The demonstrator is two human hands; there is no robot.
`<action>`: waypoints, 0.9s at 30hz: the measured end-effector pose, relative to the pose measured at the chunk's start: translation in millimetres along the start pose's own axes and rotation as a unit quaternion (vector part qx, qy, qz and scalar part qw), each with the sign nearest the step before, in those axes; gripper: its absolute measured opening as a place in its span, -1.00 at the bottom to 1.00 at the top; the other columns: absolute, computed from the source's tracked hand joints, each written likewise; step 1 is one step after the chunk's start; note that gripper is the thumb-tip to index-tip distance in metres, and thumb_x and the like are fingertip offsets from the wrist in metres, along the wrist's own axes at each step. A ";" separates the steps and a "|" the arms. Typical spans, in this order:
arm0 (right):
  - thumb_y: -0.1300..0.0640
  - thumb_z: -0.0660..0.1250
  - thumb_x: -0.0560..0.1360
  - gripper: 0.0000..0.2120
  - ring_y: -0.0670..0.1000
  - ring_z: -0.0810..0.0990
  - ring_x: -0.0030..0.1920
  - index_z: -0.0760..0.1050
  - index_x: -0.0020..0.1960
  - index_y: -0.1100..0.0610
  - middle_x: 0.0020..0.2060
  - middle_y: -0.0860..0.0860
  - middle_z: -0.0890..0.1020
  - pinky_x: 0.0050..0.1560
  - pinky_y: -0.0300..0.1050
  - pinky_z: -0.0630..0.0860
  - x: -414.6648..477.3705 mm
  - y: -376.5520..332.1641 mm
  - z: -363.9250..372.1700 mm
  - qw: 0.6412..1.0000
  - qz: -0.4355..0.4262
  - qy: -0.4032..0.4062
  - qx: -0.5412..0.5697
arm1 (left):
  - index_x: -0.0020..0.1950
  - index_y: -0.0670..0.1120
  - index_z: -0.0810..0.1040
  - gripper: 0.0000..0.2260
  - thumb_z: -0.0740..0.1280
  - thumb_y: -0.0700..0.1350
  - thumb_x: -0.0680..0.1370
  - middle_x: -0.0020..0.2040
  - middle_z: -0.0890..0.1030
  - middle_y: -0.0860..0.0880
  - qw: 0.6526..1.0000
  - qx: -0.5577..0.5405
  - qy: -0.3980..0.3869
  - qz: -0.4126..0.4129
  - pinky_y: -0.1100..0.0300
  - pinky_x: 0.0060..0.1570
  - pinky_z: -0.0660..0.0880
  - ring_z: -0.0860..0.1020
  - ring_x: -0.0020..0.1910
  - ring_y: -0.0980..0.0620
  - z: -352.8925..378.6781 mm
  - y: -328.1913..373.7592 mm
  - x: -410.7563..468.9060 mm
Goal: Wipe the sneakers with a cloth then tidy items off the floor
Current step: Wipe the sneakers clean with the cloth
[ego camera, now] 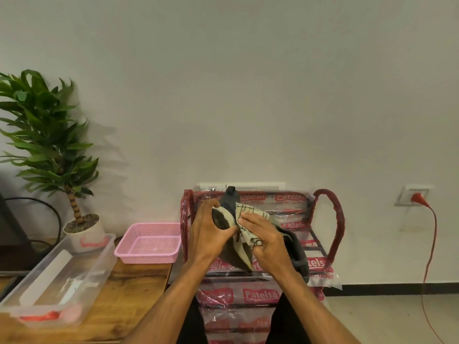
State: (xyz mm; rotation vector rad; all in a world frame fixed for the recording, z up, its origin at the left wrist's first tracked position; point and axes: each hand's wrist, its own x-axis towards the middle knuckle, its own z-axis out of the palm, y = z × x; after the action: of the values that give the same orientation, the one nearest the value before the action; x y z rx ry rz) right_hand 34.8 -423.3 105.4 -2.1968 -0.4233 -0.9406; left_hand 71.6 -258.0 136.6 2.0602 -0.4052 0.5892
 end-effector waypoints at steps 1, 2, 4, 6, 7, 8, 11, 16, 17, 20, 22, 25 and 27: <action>0.49 0.32 0.32 -0.49 -0.03 0.50 0.29 0.60 0.21 0.16 0.22 -0.01 0.59 0.29 0.02 0.48 -1.7 5.6 -1.9 0.999 -0.002 -0.029 -0.028 | 0.15 0.14 0.31 -0.39 0.61 -0.02 0.27 0.10 0.47 0.07 1.000 -0.006 0.006 -0.006 0.21 -0.04 0.53 0.51 0.04 0.07 -0.7 -1.2 -1.2; 0.52 0.28 0.27 -0.45 -0.01 0.51 0.27 0.61 0.19 0.17 0.20 0.00 0.60 0.26 0.07 0.50 -2.1 9.1 -4.0 0.997 -0.005 -0.055 -0.049 | 0.13 0.15 0.30 -0.38 0.61 -0.02 0.26 0.09 0.46 0.08 1.000 -0.010 0.011 -0.012 0.21 -0.04 0.53 0.50 0.04 0.06 -1.4 -2.4 -1.9; 0.56 0.24 0.25 -0.38 -0.05 0.47 0.29 0.60 0.22 0.15 0.22 0.00 0.59 0.30 0.06 0.47 1.2 8.8 -7.4 0.996 0.015 -0.072 -0.059 | 0.11 0.18 0.28 -0.37 0.62 0.00 0.25 0.10 0.46 0.08 1.000 -0.012 0.015 -0.022 0.18 -0.03 0.54 0.49 0.05 0.04 -1.2 -7.1 -0.9; 0.56 0.24 0.29 -0.29 -0.15 0.38 0.36 0.52 0.33 0.04 0.32 -0.09 0.50 0.40 -0.13 0.36 5.8 2.5 -7.7 0.996 0.073 -0.049 -0.018 | 0.13 0.15 0.30 -0.36 0.63 0.01 0.24 0.12 0.47 0.04 0.999 -0.020 0.018 -0.033 0.17 -0.03 0.55 0.49 0.06 0.03 -2.2 -11.1 0.4; 0.55 0.24 0.31 -0.26 -0.18 0.36 0.38 0.47 0.36 -0.02 0.34 -0.12 0.46 0.40 -0.22 0.33 8.4 -3.5 -7.1 0.995 0.099 -0.017 0.013 | 0.15 0.11 0.32 -0.35 0.63 0.01 0.23 0.13 0.47 0.02 0.999 -0.022 0.019 -0.038 0.17 -0.02 0.55 0.49 0.07 0.03 -2.9 -12.8 -0.2; 0.54 0.24 0.32 -0.25 -0.19 0.37 0.38 0.45 0.37 -0.05 0.34 -0.13 0.47 0.38 -0.27 0.32 12.1 -9.8 -6.7 0.993 0.111 0.013 0.043 | 0.17 0.08 0.34 -0.35 0.64 0.00 0.23 0.14 0.47 0.01 0.999 -0.023 0.021 -0.044 0.18 -0.02 0.54 0.48 0.07 0.03 -3.2 -13.2 -0.2; 0.47 0.32 0.36 -0.32 -0.23 0.45 0.29 0.45 0.37 -0.05 0.28 -0.13 0.53 0.28 -0.33 0.39 14.2 -29.4 2.7 0.993 0.081 -0.001 0.087 | 0.17 0.10 0.34 -0.38 0.62 -0.08 0.26 0.15 0.45 0.00 0.998 -0.022 0.015 -0.050 0.15 -0.03 0.56 0.49 0.05 0.04 -4.0 -15.7 -4.4; 0.24 0.38 0.41 -0.45 -0.19 0.49 0.28 0.47 0.38 -0.01 0.29 -0.11 0.55 0.28 -0.16 0.46 2.7 -27.0 10.9 0.992 0.077 -0.065 0.074 | 0.15 0.08 0.36 -0.44 0.58 -0.12 0.29 0.13 0.43 -0.01 0.998 -0.016 0.021 -0.064 0.37 -0.17 0.45 0.50 0.02 0.02 -2.8 -15.7 -9.3; 0.19 0.34 0.39 -0.46 -0.22 0.51 0.23 0.48 0.36 -0.02 0.25 -0.13 0.57 0.24 -0.17 0.49 4.3 -29.4 8.1 0.989 0.111 -0.064 0.075 | 0.15 0.06 0.36 -0.44 0.59 -0.09 0.28 0.13 0.43 -0.02 0.997 -0.016 0.026 -0.070 0.43 -0.17 0.40 0.48 0.02 0.03 -2.6 -15.6 -10.0; 0.20 0.32 0.36 -0.51 -0.31 0.55 0.07 0.56 0.28 -0.04 0.07 -0.28 0.60 0.09 -0.33 0.50 10.0 -38.3 5.7 0.983 0.143 -0.043 0.103 | 0.14 0.05 0.37 -0.44 0.60 -0.09 0.28 0.15 0.44 -0.05 0.997 -0.016 0.032 -0.070 0.36 -0.14 0.43 0.50 0.05 -0.01 -2.9 -14.6 -7.5; 0.24 0.36 0.37 -0.54 -0.30 0.57 0.05 0.58 0.25 -0.01 0.02 -0.35 0.58 0.04 -0.38 0.50 10.7 -40.0 6.4 0.984 0.138 -0.021 0.110 | 0.12 0.10 0.34 -0.45 0.59 -0.09 0.29 0.16 0.43 -0.03 0.998 -0.009 0.025 -0.056 0.24 -0.12 0.51 0.50 0.05 0.00 -4.4 -11.6 -3.3; 0.31 0.31 0.34 -0.52 -0.19 0.61 0.00 0.59 0.20 -0.02 -0.02 -0.19 0.66 0.02 -0.20 0.56 9.6 -25.4 7.6 0.980 0.174 -0.025 0.099 | 0.10 0.13 0.30 -0.44 0.58 -0.03 0.29 0.16 0.42 0.00 0.999 0.042 0.013 -0.028 0.23 -0.17 0.49 0.45 0.00 0.07 -2.8 -9.0 -3.4; 0.35 0.29 0.36 -0.60 -0.16 0.61 -0.10 0.62 0.09 -0.01 -0.10 -0.13 0.68 -0.08 -0.09 0.58 13.6 -23.4 8.2 0.978 0.187 -0.023 0.087 | 0.10 0.13 0.29 -0.44 0.58 -0.02 0.29 0.16 0.41 -0.01 0.998 0.050 0.015 -0.025 0.25 -0.18 0.46 0.44 0.00 0.08 -1.0 -7.0 -2.9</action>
State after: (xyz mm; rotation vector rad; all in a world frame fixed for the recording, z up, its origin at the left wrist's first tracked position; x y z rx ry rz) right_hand 35.8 -400.7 122.4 -2.0451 -0.1008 -0.6250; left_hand 72.4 -253.3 130.7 2.1486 -0.3116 0.6197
